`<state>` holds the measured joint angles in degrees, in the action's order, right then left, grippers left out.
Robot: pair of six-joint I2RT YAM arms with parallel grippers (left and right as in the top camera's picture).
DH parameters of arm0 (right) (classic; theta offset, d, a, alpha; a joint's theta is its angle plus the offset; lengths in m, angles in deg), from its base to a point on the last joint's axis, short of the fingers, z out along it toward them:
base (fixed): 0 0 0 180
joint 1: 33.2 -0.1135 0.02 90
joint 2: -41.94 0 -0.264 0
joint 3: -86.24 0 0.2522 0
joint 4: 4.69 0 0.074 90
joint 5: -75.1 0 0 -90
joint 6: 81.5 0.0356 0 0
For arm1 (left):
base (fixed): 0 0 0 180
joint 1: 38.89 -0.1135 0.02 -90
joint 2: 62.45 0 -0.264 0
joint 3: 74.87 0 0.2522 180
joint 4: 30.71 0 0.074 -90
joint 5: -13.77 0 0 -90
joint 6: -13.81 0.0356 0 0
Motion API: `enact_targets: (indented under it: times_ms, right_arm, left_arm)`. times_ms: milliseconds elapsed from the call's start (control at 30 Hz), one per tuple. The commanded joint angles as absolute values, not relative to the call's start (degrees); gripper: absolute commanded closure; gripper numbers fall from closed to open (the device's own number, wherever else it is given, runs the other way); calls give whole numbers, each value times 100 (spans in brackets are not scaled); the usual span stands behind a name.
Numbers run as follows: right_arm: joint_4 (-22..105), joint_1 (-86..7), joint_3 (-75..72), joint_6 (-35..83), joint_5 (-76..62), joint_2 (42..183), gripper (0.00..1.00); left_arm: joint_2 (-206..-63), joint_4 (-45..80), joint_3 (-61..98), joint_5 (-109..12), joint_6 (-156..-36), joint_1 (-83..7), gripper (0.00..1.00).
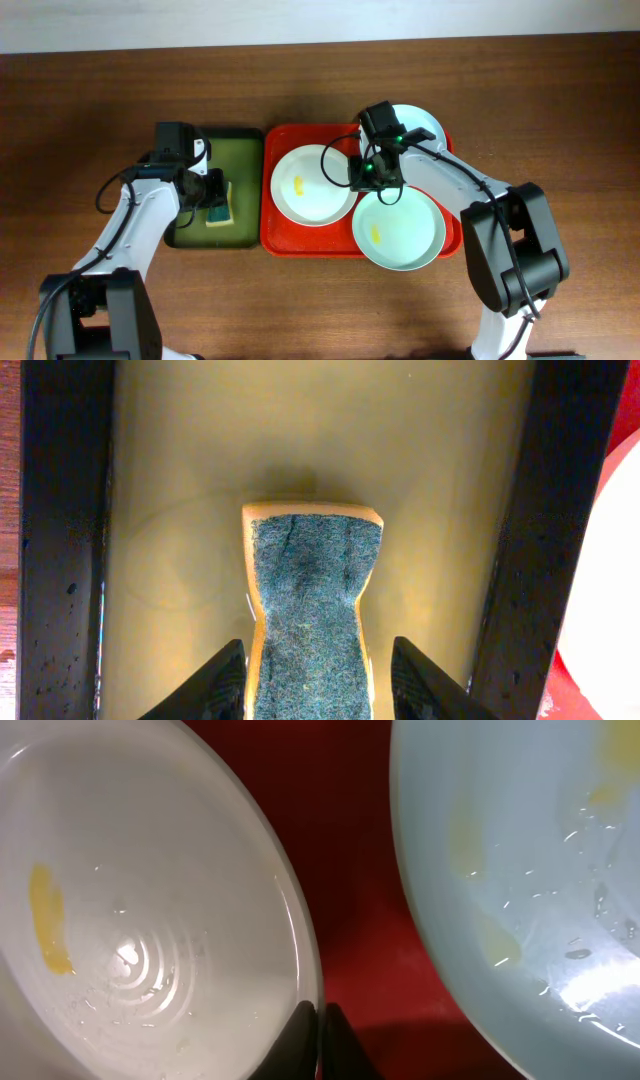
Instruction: Clean dirty plates on tray and stack at the side
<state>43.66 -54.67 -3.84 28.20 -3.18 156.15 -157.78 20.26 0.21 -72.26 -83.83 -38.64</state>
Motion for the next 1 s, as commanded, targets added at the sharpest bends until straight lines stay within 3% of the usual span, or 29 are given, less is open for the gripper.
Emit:
enact_targets:
  times_ms: [0,267,433,500,600,733,800,933,967]
  right_arm:
    - [4373,-5507,-345,2855,-265,15677,90]
    - [4373,-5504,-345,2853,-267,15677,89]
    - [4375,-5507,-342,2853,-267,15677,83]
    - [4395,-5507,-342,2851,-267,15677,74]
    - [4412,-5507,-342,2851,-267,15677,73]
    - [4438,-5507,-336,2851,-267,15677,73]
    - [4419,-5522,-292,2853,-267,15677,81]
    - [4397,-5684,-279,2853,-416,15677,81]
    - [4395,-5686,-277,2853,-442,15677,85]
  left_arm:
    - [-15822,2013,-23,-7375,-8464,-3890,61]
    - [-16385,1906,-23,-7250,-8601,-3888,60]
    - [-16405,1904,-23,-7242,-8601,-3888,64]
    - [-16501,1897,-23,-7242,-8601,-3888,63]
    - [-16700,1814,-21,-7242,-8599,-3888,64]
    - [-16700,1775,-21,-7242,-8599,-3890,65]
    - [-16700,1771,-21,-7244,-8599,-3890,65]
    - [-16700,1758,-21,-7244,-8599,-3890,64]
    - [-16700,1758,-21,-7242,-8599,-3890,64]
